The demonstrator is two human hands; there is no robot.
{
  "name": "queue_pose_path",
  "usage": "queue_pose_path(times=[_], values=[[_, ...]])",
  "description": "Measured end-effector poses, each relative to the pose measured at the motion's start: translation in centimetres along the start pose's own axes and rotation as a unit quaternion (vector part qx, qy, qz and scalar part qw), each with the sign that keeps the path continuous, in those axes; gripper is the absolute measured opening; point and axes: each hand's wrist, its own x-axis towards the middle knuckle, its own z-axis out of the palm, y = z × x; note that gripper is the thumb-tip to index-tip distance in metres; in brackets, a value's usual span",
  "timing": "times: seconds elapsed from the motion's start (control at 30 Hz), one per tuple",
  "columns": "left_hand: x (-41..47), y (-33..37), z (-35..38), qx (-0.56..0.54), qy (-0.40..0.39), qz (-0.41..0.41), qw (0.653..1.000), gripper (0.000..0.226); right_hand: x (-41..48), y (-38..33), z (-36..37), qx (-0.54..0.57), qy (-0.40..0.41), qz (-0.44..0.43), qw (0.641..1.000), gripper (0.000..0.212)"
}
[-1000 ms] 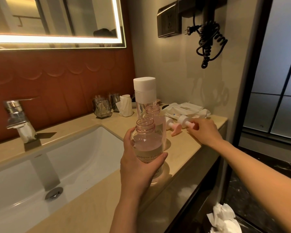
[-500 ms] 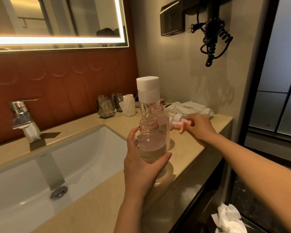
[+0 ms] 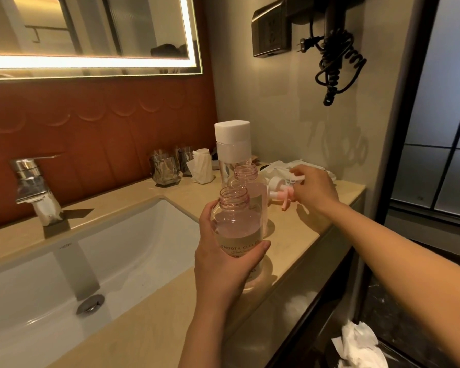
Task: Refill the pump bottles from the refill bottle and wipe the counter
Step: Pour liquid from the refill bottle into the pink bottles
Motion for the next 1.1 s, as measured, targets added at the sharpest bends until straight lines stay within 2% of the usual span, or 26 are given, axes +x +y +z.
queue_pose_path(times=[0.07,0.13,0.27,0.33,0.43,0.5,0.67,0.73,0.83,1.03,1.1], values=[[0.0,-0.1,-0.1,-0.001,-0.001,-0.003,1.0,0.091,0.5,-1.9,-0.7,0.07,0.036,-0.02,0.997,0.032],[-0.1,0.0,-0.1,-0.004,-0.002,-0.007,1.0,0.092,0.9,-4.5,-1.6,0.156,0.037,-0.039,0.986,0.034],[-0.1,0.2,0.0,-0.015,-0.005,-0.018,1.0,0.094,2.2,-9.6,-2.8,0.252,-0.059,-0.015,0.966,0.061],[0.0,0.3,0.0,-0.02,-0.006,-0.02,1.0,0.095,3.0,-11.4,-3.1,0.255,-0.115,-0.007,0.96,0.073],[0.0,0.3,0.1,-0.02,-0.004,-0.017,1.0,0.101,3.8,-13.3,-2.9,0.229,-0.143,-0.029,0.963,0.084],[0.1,-0.1,0.2,-0.024,0.0,-0.02,1.0,0.106,4.2,-14.0,-2.4,0.204,-0.141,-0.036,0.968,0.088],[0.2,-1.5,0.6,-0.011,0.02,-0.045,0.999,0.092,4.7,-14.7,-1.5,0.093,-0.112,-0.062,0.987,0.082],[0.2,-1.7,0.6,-0.005,0.018,-0.052,0.998,0.096,4.7,-14.7,-1.4,0.074,-0.105,-0.066,0.99,0.08],[0.2,-1.5,0.6,0.003,0.022,-0.052,0.998,0.102,4.8,-14.8,-1.4,0.086,-0.095,-0.062,0.99,0.076],[0.3,-0.5,0.3,-0.011,0.06,-0.087,0.994,0.075,4.4,-15.4,-1.4,0.142,-0.074,-0.094,0.983,0.078],[0.2,0.0,0.4,-0.028,0.067,-0.111,0.991,0.072,4.6,-16.0,-2.2,0.178,-0.062,-0.11,0.976,0.076]])
